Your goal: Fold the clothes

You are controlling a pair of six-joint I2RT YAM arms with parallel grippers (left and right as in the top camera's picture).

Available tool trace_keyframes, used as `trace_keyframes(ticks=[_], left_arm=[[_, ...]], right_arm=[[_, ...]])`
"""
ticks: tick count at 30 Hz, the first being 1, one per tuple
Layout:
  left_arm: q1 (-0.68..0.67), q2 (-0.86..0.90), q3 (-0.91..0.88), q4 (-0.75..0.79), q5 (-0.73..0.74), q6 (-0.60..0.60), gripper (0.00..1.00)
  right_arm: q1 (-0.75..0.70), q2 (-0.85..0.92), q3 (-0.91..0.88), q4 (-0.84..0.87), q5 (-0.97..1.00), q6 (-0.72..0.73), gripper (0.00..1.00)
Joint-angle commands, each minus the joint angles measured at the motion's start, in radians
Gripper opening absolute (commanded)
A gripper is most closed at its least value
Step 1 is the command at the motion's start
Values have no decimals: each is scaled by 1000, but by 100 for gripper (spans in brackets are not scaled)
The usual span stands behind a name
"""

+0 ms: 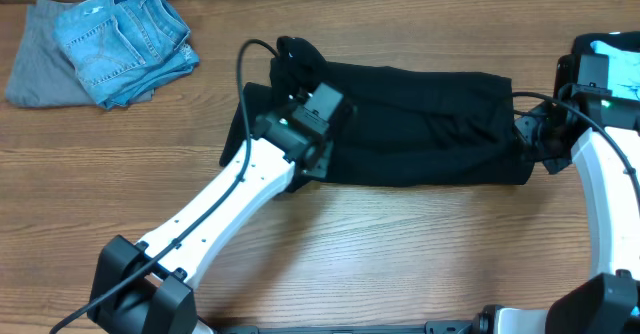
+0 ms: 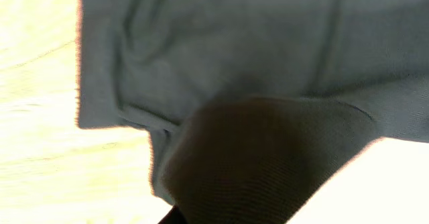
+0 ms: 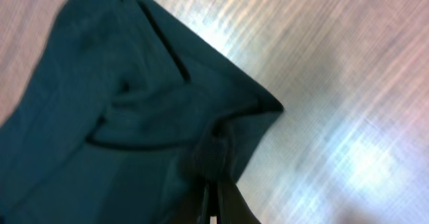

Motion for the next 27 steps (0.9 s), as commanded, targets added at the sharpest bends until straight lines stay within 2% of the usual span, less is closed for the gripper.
trace_keyframes(ticks=[1, 7, 15, 17, 18, 19, 20, 22, 23, 24, 26, 27], left_arm=[[56, 6, -3, 20, -65, 23, 10], [114, 59, -3, 91, -66, 52, 10], [163, 184, -3, 212, -84, 82, 10], [179, 217, -3, 239, -92, 82, 15], [186, 230, -3, 249, -95, 82, 22], [193, 243, -3, 261, -96, 82, 35], [201, 250, -3, 269, -95, 82, 47], [214, 252, -1, 272, -95, 82, 49], [218, 246, 8, 263, -95, 82, 50], [221, 241, 20, 253, -95, 82, 55], [225, 222, 55, 216, -95, 82, 84], [227, 208, 82, 183, -95, 82, 93]], right_arm=[[-6, 36, -45, 52, 30, -6, 4], [-6, 73, -93, 173, 25, -33, 4], [-6, 116, -97, 251, 25, -32, 4], [-5, 132, -98, 268, 21, -33, 4], [-6, 139, -97, 276, 17, -32, 8], [-5, 147, -97, 281, 14, -33, 18], [-6, 153, -97, 287, 8, -33, 37], [-6, 158, -97, 295, -18, -63, 73], [-6, 158, -92, 298, -35, -95, 84], [-6, 158, -78, 290, -45, -119, 91], [-8, 157, -32, 242, -42, -143, 98], [-10, 156, 3, 205, -39, -157, 100]])
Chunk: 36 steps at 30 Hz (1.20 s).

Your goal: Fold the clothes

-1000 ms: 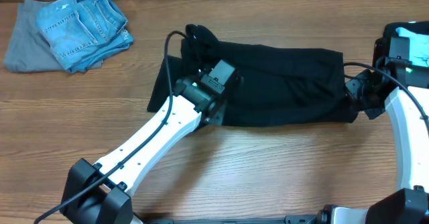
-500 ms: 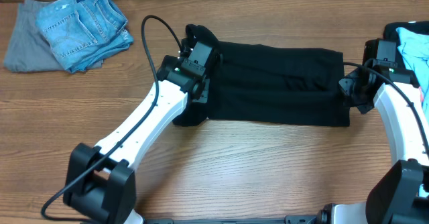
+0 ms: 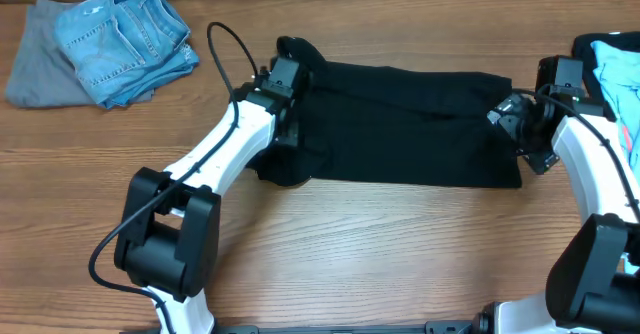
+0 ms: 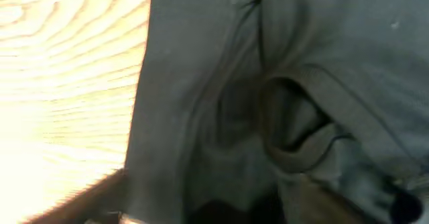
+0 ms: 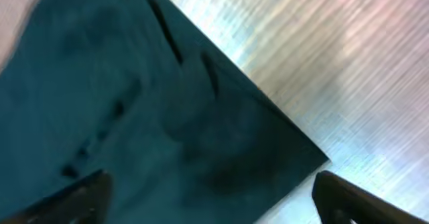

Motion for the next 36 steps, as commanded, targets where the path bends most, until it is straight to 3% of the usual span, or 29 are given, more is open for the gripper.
trace_keyframes(ticks=[1, 4, 6, 8, 10, 11, 17, 22, 31, 36], left_arm=[[5, -64, 126, -113, -11, 1, 96], [2, -103, 217, -275, 124, 2, 90], [1, -115, 223, -315, 260, 20, 78], [-5, -112, 195, -346, 424, 72, 65], [-16, -107, 147, -354, 482, 76, 61], [-22, -101, 104, -349, 485, 76, 59], [-23, -88, -46, -275, 473, 76, 61], [-15, -85, -122, -182, 470, 77, 50], [30, -76, -183, -43, 415, 87, 38], [81, -36, -183, -30, 362, 87, 38]], right_arm=[[-16, 2, 164, -123, -14, -67, 100], [-17, 2, 285, -253, -36, -69, 100], [-16, 2, 311, -288, -76, -98, 98], [-14, 7, 301, -296, -114, -147, 87], [-14, 18, 278, -304, -115, -150, 75], [-14, 30, 251, -304, -115, -149, 68], [-14, 72, 130, -231, -117, -149, 65], [-14, 112, 55, -157, -136, -149, 49], [-14, 117, -61, 4, -140, -149, 34], [-14, 117, -124, 84, -140, -148, 28]])
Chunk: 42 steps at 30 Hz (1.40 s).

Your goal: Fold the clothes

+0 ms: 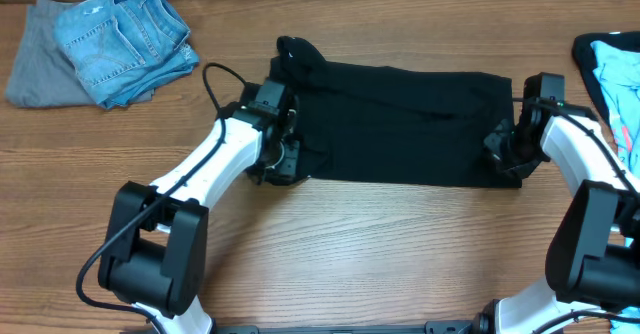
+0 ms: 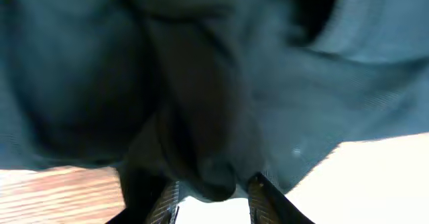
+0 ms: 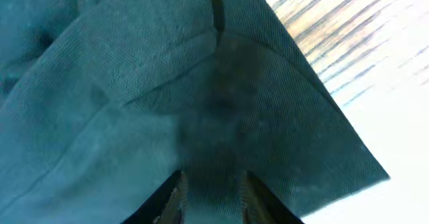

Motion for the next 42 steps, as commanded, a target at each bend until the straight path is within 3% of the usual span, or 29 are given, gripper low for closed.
trace_keyframes(ticks=[1, 13, 17, 24, 34, 36, 38, 39, 40, 41, 42], left_arm=[[49, 56, -13, 6, -56, 13, 38], [203, 157, -13, -55, -81, -55, 39], [230, 156, -13, -114, -131, -157, 39], [239, 148, -13, -277, -137, -309, 36], [238, -140, -13, -408, -129, -358, 37], [238, -215, -13, -404, -129, -357, 43], [238, -280, -13, -384, -128, -337, 57], [238, -305, -13, -372, -121, -328, 62], [237, -328, -13, -357, -108, -315, 71], [237, -346, -13, -340, -88, -300, 78], [237, -359, -13, -318, -49, -275, 82]], right_arm=[[-2, -1, -46, 34, -1, -2, 25], [-2, -1, -130, 71, 31, 47, 10], [-3, -1, -147, 51, 52, 116, 4], [-4, -1, -159, -8, 52, 182, 4], [-4, -96, -158, -149, 71, 293, 4], [-4, -148, -157, -150, 70, 292, 4], [-4, -194, -143, -156, 70, 276, 16], [-4, -214, -129, -159, 70, 257, 34], [-4, -228, -113, -164, 70, 239, 65], [-4, -236, -97, -167, 70, 229, 85], [-4, -241, -80, -171, 66, 212, 98]])
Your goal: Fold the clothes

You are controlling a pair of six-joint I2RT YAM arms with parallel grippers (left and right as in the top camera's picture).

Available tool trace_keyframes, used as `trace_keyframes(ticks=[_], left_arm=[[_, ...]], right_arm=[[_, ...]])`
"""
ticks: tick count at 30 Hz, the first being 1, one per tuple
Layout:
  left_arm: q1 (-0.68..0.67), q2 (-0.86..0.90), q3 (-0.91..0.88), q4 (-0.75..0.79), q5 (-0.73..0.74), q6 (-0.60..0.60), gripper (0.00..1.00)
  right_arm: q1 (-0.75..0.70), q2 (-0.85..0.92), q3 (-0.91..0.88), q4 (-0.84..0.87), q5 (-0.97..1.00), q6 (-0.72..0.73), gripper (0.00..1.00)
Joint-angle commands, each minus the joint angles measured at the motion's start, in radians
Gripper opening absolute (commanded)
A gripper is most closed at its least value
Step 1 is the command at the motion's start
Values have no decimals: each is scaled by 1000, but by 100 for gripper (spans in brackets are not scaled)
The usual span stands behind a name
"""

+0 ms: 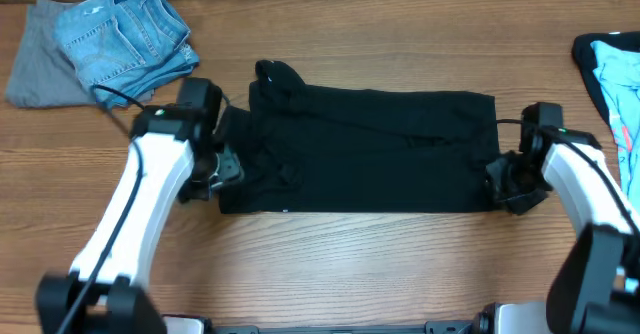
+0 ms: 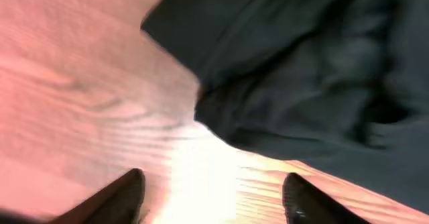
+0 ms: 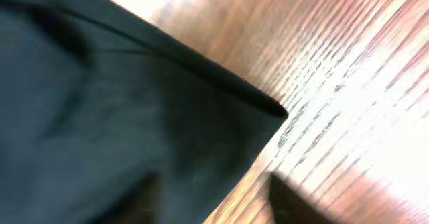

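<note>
A black garment (image 1: 365, 154) lies on the table as a long flat band, with a bunched bit at its far left corner (image 1: 270, 72). My left gripper (image 1: 215, 166) sits at the garment's left end and is open. In the left wrist view its fingers (image 2: 131, 197) stand wide apart over bare wood, with the cloth edge (image 2: 221, 117) just beyond them. My right gripper (image 1: 503, 186) is at the right end, also open. In the right wrist view the garment's corner (image 3: 271, 110) lies ahead, and cloth reaches the left finger (image 3: 144, 197).
Folded blue jeans (image 1: 125, 39) lie on a grey garment (image 1: 35, 69) at the far left corner. A light blue and dark piece of clothing (image 1: 610, 69) hangs over the right edge. Bare wooden table (image 1: 350, 264) runs along the front.
Both grippers were shut on the garment's front corners and are now open and off the cloth. The garment now lies further left and nearer the front edge, flatter.
First both grippers held the ends of the black garment. Then both were open over its ends. After that they were shut on its front corners. Now the garment lies shifted left and forward as a smoother band, and both grippers are open.
</note>
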Motion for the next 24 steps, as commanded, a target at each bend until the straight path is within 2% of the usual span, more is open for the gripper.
trace_keyframes(ticks=[1, 4, 10, 15, 22, 24], left_arm=[[7, -55, -1, 59, 94, 75, 84], [-18, -39, -1, 122, 183, 129, 85], [-145, 101, -1, 228, 197, 134, 83], [-202, 243, -1, 336, 251, 135, 79], [-210, 328, -1, 452, 252, 184, 72], [-210, 328, -1, 472, 253, 199, 64]], right_arm=[[-4, -52, 85, -4, 8, -59, 100], [-2, -52, 112, 4, -43, -106, 100], [-2, -50, 111, 3, -80, -127, 100], [-2, -50, 111, -4, -77, -128, 100], [-2, -50, 111, -11, -50, -154, 100], [-2, -50, 110, -11, -47, -154, 100]])
